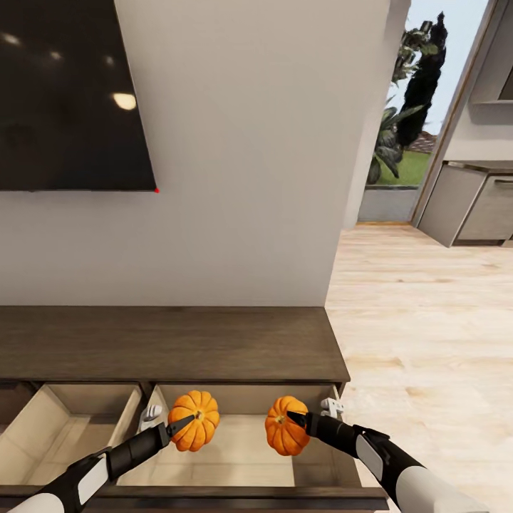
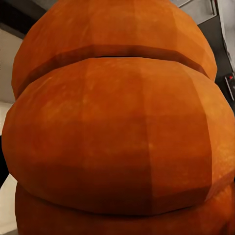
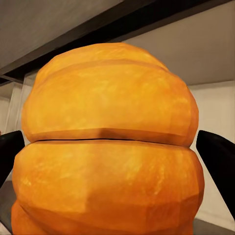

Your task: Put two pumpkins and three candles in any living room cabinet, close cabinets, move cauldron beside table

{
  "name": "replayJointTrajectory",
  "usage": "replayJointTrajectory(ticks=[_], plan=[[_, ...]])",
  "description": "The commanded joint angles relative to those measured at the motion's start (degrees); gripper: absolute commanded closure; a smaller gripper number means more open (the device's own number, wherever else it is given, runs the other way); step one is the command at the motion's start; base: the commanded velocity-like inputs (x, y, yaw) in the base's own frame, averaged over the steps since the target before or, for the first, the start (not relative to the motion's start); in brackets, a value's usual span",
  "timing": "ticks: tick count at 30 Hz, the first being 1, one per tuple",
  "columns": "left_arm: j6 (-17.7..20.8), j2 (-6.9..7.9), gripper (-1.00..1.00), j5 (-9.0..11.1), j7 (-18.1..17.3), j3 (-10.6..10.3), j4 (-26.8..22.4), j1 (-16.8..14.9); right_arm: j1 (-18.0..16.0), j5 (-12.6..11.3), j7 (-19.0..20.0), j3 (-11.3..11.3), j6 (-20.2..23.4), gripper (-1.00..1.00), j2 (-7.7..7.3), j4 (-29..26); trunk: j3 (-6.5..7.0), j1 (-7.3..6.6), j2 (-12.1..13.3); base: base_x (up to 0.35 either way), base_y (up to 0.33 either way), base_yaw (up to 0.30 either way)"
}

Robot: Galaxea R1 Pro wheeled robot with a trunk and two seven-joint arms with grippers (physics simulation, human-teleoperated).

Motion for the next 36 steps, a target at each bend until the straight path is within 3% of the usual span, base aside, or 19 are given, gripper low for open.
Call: replayJointTrajectory(ticks=[1,21,36], plan=[[0.0,-0.02,1.00,0.0,0.0,0.0,0.0,0.0,0.0,0.0,0.0,0.0,0.0,1.00,0.00,0.0,-0.06,0.00,0.0,0.000,0.000,0.000],[0.0,-0.04,1.00,0.0,0.0,0.0,0.0,0.0,0.0,-0.1,0.2,-0.2,0.0,1.00,-0.09,0.0,-1.81,0.00,0.0,0.001,0.000,0.000],[-0.1,-0.09,1.00,0.0,0.0,0.0,-0.1,0.0,0.0,-0.2,0.1,-0.3,0.0,1.00,-0.10,0.0,-2.70,0.00,0.0,0.094,0.000,0.000]])
